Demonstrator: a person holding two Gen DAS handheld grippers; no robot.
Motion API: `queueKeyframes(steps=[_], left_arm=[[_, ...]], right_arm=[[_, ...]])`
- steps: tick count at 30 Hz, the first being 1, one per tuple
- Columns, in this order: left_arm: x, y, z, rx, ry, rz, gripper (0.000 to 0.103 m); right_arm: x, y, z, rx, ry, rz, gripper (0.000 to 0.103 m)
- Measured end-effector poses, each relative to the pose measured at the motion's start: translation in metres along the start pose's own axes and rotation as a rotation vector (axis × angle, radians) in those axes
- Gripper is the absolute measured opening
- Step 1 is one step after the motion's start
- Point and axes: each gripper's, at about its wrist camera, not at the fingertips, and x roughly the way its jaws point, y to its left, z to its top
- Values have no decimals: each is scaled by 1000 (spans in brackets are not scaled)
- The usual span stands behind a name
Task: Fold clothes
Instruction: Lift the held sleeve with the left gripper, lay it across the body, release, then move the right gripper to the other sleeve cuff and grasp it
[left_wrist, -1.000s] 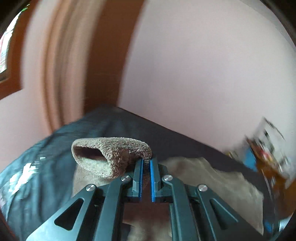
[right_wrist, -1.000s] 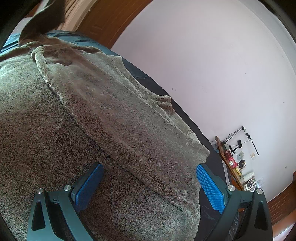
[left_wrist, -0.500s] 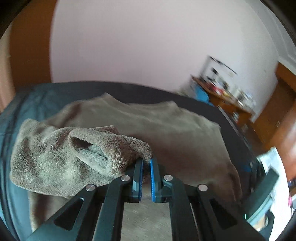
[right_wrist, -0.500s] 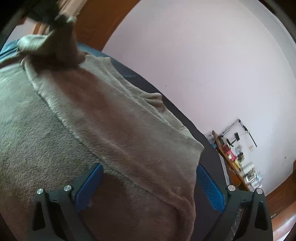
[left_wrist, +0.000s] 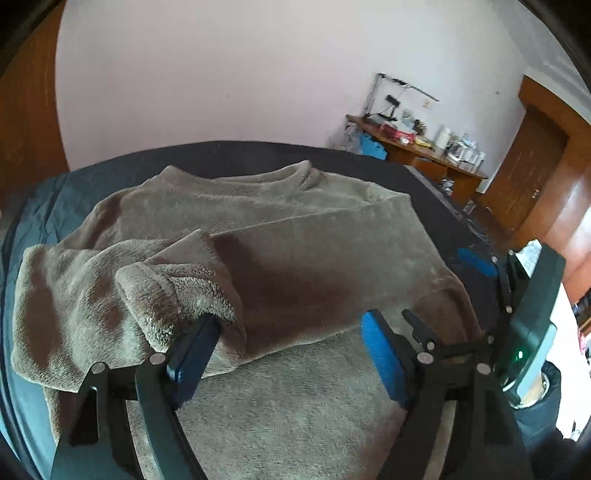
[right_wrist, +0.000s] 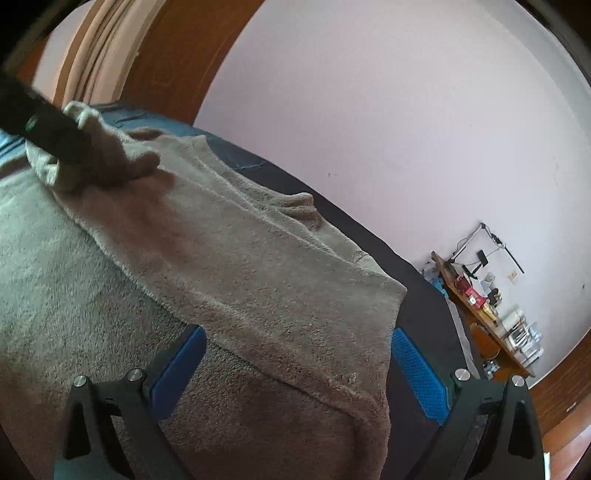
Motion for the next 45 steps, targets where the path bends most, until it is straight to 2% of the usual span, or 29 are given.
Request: queueKeyframes(steps=[3,5,9,10,13,15,17,19,22,23,25,28,31,34,37,42,45], left_arm=[[0,-10,1,19,-5,-75,82],[1,-24,3,69,-7,-132,82],[5,-53,2,156,-11,-128,82],[4,-55,0,163,-17,-119,82],[-10,-38,-7,101,-61,-101,82],[-25,-7,-10,-14,-106,-76,82],[-39,25,-13,-138,-165,-4,82],[-54,59,-17,-271,-237,129,82],[-63,103,-26,-454,-293,351,82],[-62,115,-30,-500,-291,374,82],[-59,130,-37,-558,-272,383,82],[-55,141,-44,-594,-245,401,82],[-51,151,-51,-630,-217,420,82],[-47,161,-59,-665,-189,438,82],[-47,167,-64,-697,-173,404,82],[-39,173,-69,-735,-135,371,82],[-33,177,-73,-762,-107,342,82]], right_arm=[[-1,-6,1,30,-6,8,102],[0,-21,-1,119,-2,27,102],[3,-53,-4,302,7,65,102],[2,-63,-6,368,1,102,102],[-2,-83,-13,516,-31,225,102],[-8,-86,-13,548,-71,312,102],[-13,-80,-9,525,-100,365,102],[-15,-68,-5,469,-108,372,102],[-17,-49,-2,380,-121,332,102],[-17,-41,-1,344,-125,308,102],[-15,-27,1,279,-115,278,102],[-16,-17,6,223,-96,250,102],[-23,5,24,128,-60,335,102],[-34,46,55,-42,-45,355,102],[-31,90,87,-177,-35,366,102],[7,133,115,-216,55,369,102],[36,111,119,-41,125,343,102]])
